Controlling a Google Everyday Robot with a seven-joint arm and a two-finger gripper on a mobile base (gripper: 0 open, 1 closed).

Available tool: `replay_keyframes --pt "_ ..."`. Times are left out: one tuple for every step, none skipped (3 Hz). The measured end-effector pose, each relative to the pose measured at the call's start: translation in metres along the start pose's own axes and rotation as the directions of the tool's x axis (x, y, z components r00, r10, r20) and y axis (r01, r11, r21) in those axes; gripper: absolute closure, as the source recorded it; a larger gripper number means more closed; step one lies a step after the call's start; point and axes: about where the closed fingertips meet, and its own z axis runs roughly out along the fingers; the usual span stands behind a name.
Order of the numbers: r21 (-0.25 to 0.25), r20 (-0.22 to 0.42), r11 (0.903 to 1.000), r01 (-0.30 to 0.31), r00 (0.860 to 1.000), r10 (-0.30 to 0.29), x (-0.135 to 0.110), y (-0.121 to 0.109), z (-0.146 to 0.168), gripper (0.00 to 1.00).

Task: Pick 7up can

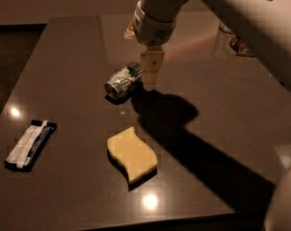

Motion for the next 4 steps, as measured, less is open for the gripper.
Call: replay_keyframes --pt "-0.044 -0.005 0.9974 0.057 0.998 -0.057 -0.009 -0.005 0.023 0.00" --pt "-0.088 -0.031 0.9868 0.136 0.990 -0.140 -0.019 0.001 0.042 0.00" --pt "-0.153 -0.087 0.9672 0.202 0.972 -0.217 -0.019 0.007 0.063 0.05" --pt "-0.219 -0.154 0.9459 0.239 0.949 -0.276 -0.010 0.010 0.080 0.23"
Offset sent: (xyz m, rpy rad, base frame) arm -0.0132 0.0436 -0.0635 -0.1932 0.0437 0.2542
